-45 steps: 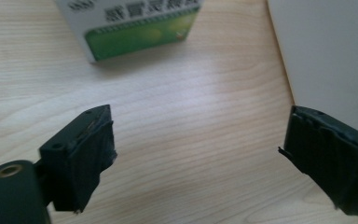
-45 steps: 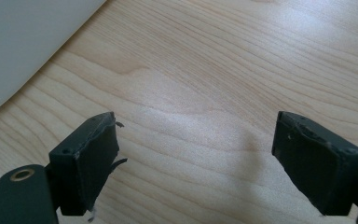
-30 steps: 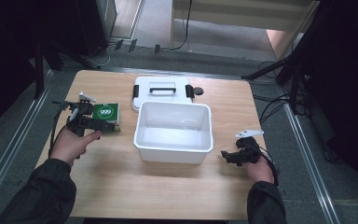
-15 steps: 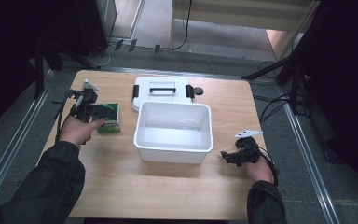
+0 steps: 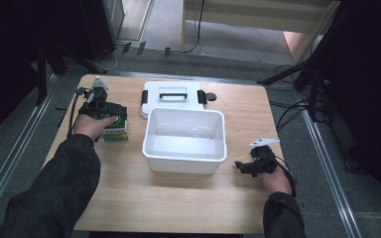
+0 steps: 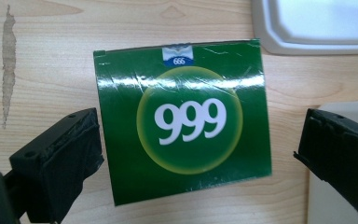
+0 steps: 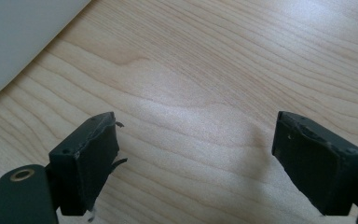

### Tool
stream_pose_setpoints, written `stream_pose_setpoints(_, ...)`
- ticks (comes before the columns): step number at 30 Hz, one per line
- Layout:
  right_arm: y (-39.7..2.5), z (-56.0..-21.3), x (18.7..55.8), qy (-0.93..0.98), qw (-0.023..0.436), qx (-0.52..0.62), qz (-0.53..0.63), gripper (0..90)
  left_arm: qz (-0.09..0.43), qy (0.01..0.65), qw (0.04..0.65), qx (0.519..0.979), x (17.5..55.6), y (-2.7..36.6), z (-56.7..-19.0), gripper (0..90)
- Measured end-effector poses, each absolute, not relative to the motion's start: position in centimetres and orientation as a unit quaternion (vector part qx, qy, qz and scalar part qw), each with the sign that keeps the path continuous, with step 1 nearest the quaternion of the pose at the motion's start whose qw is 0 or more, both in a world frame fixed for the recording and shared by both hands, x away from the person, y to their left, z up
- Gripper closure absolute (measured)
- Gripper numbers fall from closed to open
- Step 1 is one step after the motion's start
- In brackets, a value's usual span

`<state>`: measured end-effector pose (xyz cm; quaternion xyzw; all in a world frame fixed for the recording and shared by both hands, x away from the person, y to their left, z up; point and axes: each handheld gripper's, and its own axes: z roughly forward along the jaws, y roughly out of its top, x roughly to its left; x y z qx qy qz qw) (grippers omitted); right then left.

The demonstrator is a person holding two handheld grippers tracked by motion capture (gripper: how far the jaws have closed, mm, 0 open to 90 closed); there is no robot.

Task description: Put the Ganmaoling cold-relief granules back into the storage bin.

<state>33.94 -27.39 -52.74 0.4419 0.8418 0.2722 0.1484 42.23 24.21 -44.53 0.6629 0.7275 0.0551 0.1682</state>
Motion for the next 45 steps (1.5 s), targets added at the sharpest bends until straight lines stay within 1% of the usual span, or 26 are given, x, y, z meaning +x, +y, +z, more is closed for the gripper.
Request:
stream_pose_setpoints(8, -27.4, -52.8, 34.0, 0.844, 0.147, 0.44, 0.271, 14.3, 0.051, 0.738, 0.145, 0.658, 43.2, 23.8, -45.5, 0.1)
stream_pose_setpoints(18, -27.4, -52.8, 34.0, 0.843, 0.147, 0.44, 0.271, 14.4, 0.029, 0.742, 0.114, 0.66, 44.1, 23.9, -46.8, 0.1)
stream_pose_setpoints(22, -27.4, -52.8, 34.0, 0.843, 0.147, 0.441, 0.271, 14.4, 0.026, 0.744, 0.112, 0.658, 44.4, 23.9, -47.0, 0.5)
stream_pose_setpoints(27, -27.4, -52.8, 34.0, 0.842, 0.147, 0.443, 0.271, 14.4, 0.033, 0.747, 0.11, 0.654, 44.4, 23.7, -47.2, 1.2)
stream_pose_setpoints(37, -27.4, -52.8, 34.0, 0.842, 0.146, 0.443, 0.271, 14.5, 0.037, 0.741, 0.098, 0.663, 44.6, 23.6, -46.9, 4.6)
stream_pose_setpoints(45, -27.4, -52.8, 34.0, 0.842, 0.146, 0.443, 0.271, 14.5, 0.033, 0.739, 0.097, 0.666, 44.6, 23.8, -46.7, 5.4)
